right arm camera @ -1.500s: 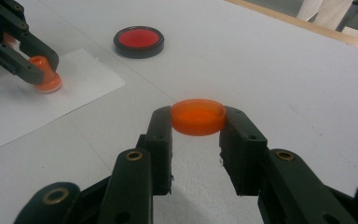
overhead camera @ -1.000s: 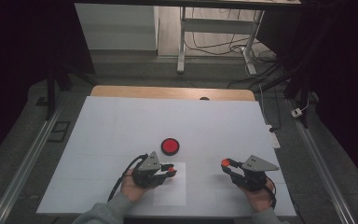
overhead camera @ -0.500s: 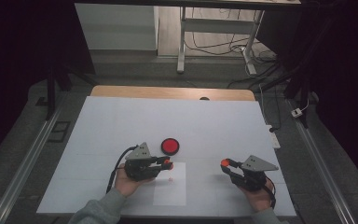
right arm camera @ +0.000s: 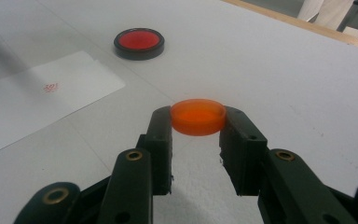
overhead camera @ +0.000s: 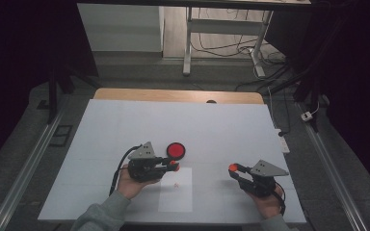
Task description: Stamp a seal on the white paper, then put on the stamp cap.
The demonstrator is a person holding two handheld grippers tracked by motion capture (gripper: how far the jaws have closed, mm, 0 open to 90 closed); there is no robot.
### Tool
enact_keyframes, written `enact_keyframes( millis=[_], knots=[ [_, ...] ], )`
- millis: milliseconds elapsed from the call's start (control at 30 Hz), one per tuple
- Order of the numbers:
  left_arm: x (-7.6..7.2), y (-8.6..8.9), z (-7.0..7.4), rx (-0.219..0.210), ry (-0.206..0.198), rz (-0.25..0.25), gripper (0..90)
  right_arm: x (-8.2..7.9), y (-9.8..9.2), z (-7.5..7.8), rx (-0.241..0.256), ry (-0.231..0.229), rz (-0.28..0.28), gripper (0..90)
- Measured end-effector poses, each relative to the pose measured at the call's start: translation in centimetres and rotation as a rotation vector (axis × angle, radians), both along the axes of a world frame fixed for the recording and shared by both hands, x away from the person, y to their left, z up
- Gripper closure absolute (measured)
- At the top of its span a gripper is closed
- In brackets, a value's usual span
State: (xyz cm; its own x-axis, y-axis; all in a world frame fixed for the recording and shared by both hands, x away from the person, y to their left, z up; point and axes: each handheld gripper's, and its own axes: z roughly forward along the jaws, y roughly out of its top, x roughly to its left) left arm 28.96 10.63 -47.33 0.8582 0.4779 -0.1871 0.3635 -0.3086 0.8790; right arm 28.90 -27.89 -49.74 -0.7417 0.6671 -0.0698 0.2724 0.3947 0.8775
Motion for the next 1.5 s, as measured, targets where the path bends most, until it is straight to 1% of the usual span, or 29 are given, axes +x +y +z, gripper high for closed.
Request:
enact_keyframes(
  millis=[100,167,233,333,467,633,667,767,933,1033,1133,1233,1333,1500],
  knots=[
    [0.5,0.2,-0.1,-0.007,0.014,0.007,72.3,-0.1,0.0,0.0,-0.003,0.001,-0.002,64.7],
    [0.7,0.5,-0.1,-0.044,0.035,0.012,72.3,0.0,0.0,0.0,-0.004,-0.003,0.002,64.7],
    [0.8,0.6,0.0,-0.038,0.028,0.018,72.2,0.0,0.0,0.0,0.002,0.0,0.005,64.7],
    [1.0,0.9,0.1,-0.042,0.019,0.023,72.2,0.1,0.0,-0.1,0.003,0.003,0.007,64.7],
    [1.3,1.1,-0.2,-0.024,0.018,0.023,72.2,0.1,0.1,-0.1,0.006,0.005,0.002,64.7],
    [1.4,1.3,-0.2,-0.034,0.016,0.021,72.2,0.2,0.2,-0.2,0.01,0.004,0.002,64.7],
    [1.3,1.3,-0.1,-0.034,0.013,0.022,72.2,0.2,0.3,-0.1,-0.004,0.004,0.009,64.7],
    [1.1,1.1,0.0,-0.031,0.01,0.017,72.2,0.1,0.5,-0.1,-0.007,0.003,0.009,64.7],
    [0.8,0.7,0.4,-0.043,0.013,-0.001,72.2,-0.2,0.7,-0.1,-0.009,-0.006,0.025,64.6],
    [0.7,0.7,0.5,-0.043,0.007,0.0,72.2,-0.2,0.8,-0.1,-0.003,-0.011,0.047,64.6],
    [0.6,0.7,0.6,-0.044,0.008,0.0,72.2,-0.2,1.0,-0.1,-0.006,-0.01,0.05,64.7],
    [0.7,0.7,0.5,-0.038,0.011,-0.001,72.2,-0.2,1.3,-0.1,0.002,-0.009,0.069,64.7],
    [0.7,0.7,0.5,-0.041,0.011,-0.001,72.2,-0.1,1.4,-0.1,0.0,-0.013,0.073,64.7],
    [0.6,0.7,0.6,-0.043,0.008,0.003,72.2,-0.2,1.8,0.0,0.012,-0.007,0.08,64.6]
  ],
)
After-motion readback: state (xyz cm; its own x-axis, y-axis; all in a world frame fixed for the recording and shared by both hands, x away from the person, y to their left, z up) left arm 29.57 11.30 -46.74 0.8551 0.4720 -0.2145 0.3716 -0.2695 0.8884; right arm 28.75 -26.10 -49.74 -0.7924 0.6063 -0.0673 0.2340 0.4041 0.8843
